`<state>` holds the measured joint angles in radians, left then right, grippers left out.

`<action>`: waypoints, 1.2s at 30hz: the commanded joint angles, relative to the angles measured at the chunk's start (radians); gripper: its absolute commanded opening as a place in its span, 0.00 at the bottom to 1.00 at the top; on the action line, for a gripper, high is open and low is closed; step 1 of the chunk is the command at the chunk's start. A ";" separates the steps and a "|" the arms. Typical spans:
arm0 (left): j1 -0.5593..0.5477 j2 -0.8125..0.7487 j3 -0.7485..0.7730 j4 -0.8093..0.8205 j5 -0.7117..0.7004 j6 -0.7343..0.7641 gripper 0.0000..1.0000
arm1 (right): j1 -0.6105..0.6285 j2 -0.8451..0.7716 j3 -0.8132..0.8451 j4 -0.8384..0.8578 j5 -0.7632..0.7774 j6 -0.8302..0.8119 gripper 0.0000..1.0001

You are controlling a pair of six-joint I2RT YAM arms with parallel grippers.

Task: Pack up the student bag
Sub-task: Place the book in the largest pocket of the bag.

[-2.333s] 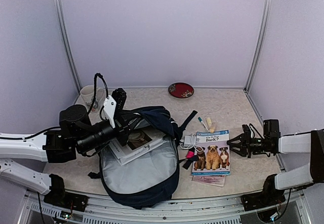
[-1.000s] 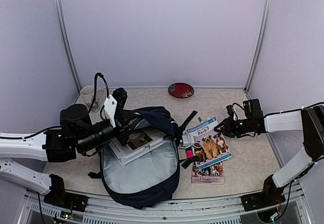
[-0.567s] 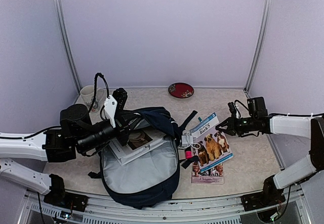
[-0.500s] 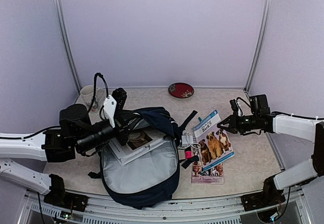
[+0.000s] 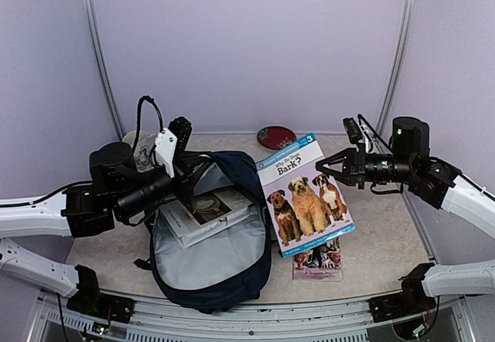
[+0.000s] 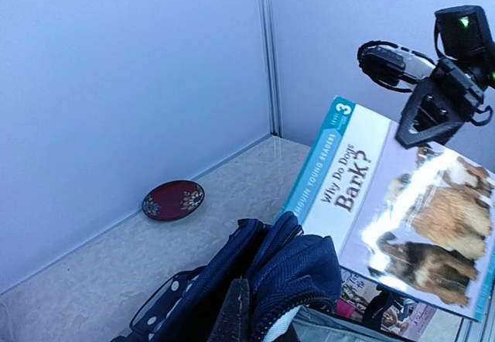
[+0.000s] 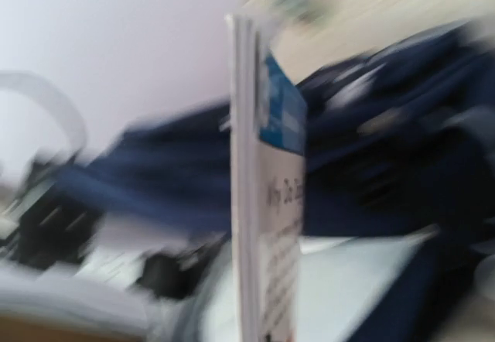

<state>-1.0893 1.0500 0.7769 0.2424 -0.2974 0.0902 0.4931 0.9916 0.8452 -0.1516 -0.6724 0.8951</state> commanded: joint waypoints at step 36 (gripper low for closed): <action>-0.077 0.232 0.317 0.029 -0.042 -0.020 0.00 | 0.392 0.423 -0.098 0.715 0.742 0.604 0.00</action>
<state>-1.1442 1.3560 1.0645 0.1772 -0.4507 0.0521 0.8646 1.3243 0.6933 0.4240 -0.1513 1.4239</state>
